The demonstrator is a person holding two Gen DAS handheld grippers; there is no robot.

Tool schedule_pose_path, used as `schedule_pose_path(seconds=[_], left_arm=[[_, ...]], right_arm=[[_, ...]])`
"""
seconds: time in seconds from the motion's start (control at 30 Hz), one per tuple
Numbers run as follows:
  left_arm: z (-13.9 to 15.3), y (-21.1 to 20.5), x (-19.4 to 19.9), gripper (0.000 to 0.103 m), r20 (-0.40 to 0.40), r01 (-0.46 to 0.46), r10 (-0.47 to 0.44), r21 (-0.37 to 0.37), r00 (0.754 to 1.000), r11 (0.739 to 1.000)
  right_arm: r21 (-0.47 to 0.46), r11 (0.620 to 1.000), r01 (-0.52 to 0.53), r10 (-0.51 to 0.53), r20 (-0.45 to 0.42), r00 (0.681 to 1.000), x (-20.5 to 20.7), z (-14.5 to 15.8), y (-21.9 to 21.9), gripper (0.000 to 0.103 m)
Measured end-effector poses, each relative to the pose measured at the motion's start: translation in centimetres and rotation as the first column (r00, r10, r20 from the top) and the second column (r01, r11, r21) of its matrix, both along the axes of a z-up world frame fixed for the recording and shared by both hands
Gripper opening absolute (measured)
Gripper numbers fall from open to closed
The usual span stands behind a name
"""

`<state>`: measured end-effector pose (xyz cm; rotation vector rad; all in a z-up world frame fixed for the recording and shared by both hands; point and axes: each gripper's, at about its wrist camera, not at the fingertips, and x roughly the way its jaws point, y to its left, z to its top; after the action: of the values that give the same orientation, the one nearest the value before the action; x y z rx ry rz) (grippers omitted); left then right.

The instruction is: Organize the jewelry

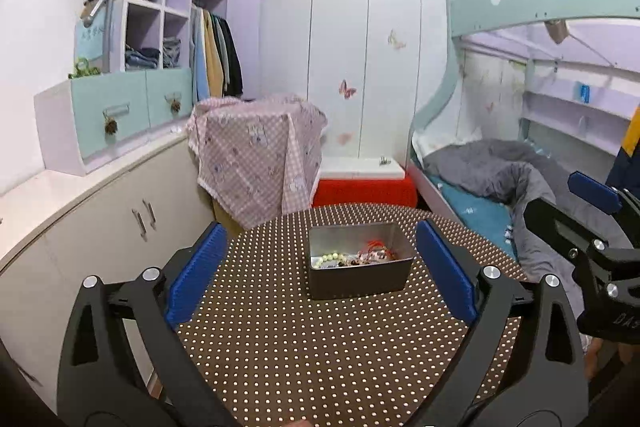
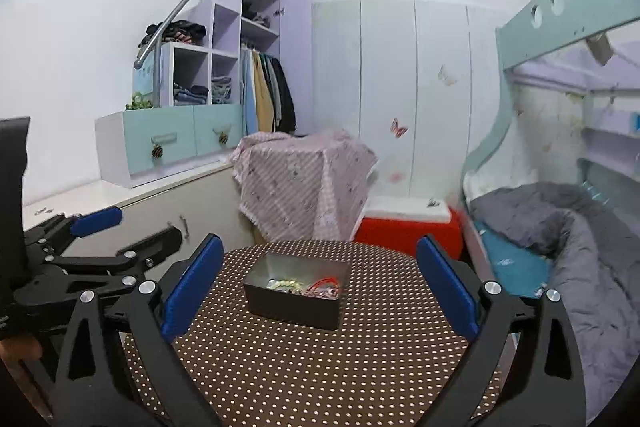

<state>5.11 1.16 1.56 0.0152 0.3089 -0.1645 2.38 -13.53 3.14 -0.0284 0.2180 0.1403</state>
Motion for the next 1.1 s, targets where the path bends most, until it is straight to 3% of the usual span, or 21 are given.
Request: schedule_pose_path(seconds=[0.27,0.63,1.1], left_arm=[[1.1,0.5,-3.9,0.096,0.080,0.049,-0.043,-0.065,0.996,0.997],[1.5,-0.8,-5.9,0.096,0.193,0.024,-0.021,-0.015,0.981,1.000],[1.6,-1.5,-6.5,0.096,0.241,0.026,-0.024,-0.003,0.970,1.000]], right_arm=[[-0.021,0.999,0.026,-0.025,0.075,0.997,-3.8,0.3,0.4,0.095],[0.002,0.999,0.048,-0.048,0.129,0.990,-6.1,0.7,-0.4,0.095],[0.021,0.998,0.057,-0.059,0.129,0.990,-6.5,0.3,-0.9,0.095]])
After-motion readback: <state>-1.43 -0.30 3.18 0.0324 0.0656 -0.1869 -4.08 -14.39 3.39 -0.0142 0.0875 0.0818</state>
